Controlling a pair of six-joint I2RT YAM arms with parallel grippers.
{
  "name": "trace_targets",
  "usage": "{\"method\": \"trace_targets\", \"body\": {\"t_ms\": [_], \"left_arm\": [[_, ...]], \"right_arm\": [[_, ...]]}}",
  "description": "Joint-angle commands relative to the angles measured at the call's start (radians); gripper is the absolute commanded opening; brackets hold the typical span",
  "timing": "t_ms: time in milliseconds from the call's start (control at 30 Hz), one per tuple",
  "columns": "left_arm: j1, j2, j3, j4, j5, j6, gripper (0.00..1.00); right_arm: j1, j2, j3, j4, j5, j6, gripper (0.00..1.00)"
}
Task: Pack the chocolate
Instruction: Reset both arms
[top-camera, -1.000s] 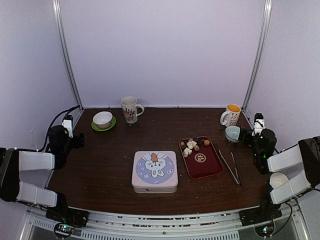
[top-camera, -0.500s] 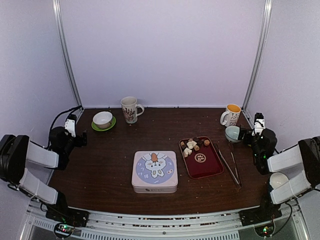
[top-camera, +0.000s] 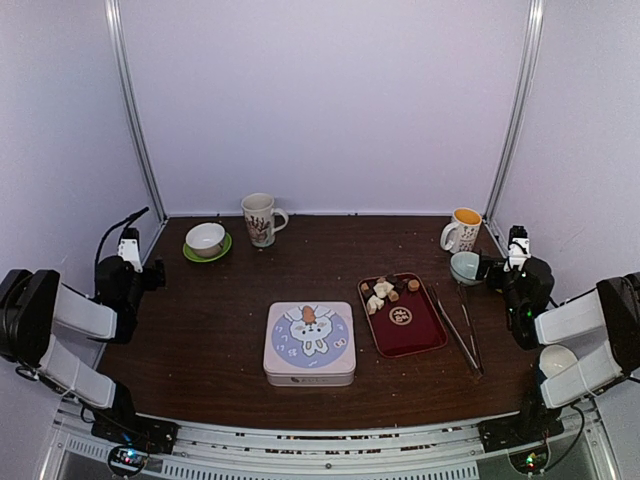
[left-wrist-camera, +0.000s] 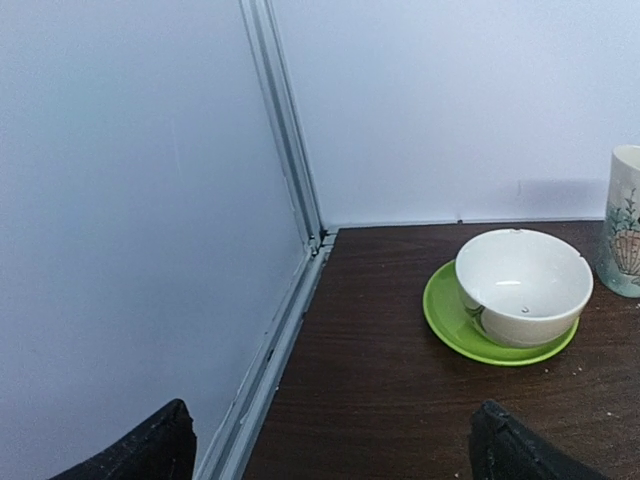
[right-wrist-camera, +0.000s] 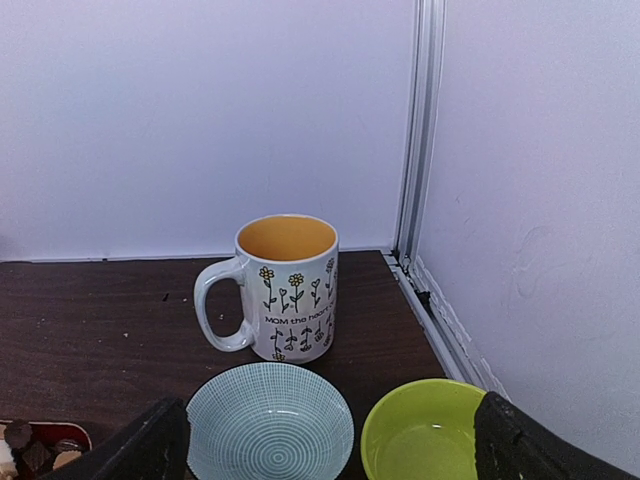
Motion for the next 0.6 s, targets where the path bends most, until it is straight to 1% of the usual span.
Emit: {"method": "trace_targets", "body": {"t_ms": [0, 167, 567], "left_arm": [[0.002, 0.002, -0.014, 0.083, -0.088, -0.04, 0.98], [0.002, 0.004, 0.023, 0.013, 0.019, 0.0, 0.98], [0.003, 0.005, 0.023, 0.014, 0.022, 0.002, 0.98]], "right_arm": [[-0.003, 0.003, -0.006, 0.025, -0.009, 0.001, 1.0], [-0.003, 0.003, -0.005, 0.025, -0.008, 0.001, 1.0], [-0.003, 0.003, -0.002, 0.018, -0.011, 0.001, 1.0]]}}
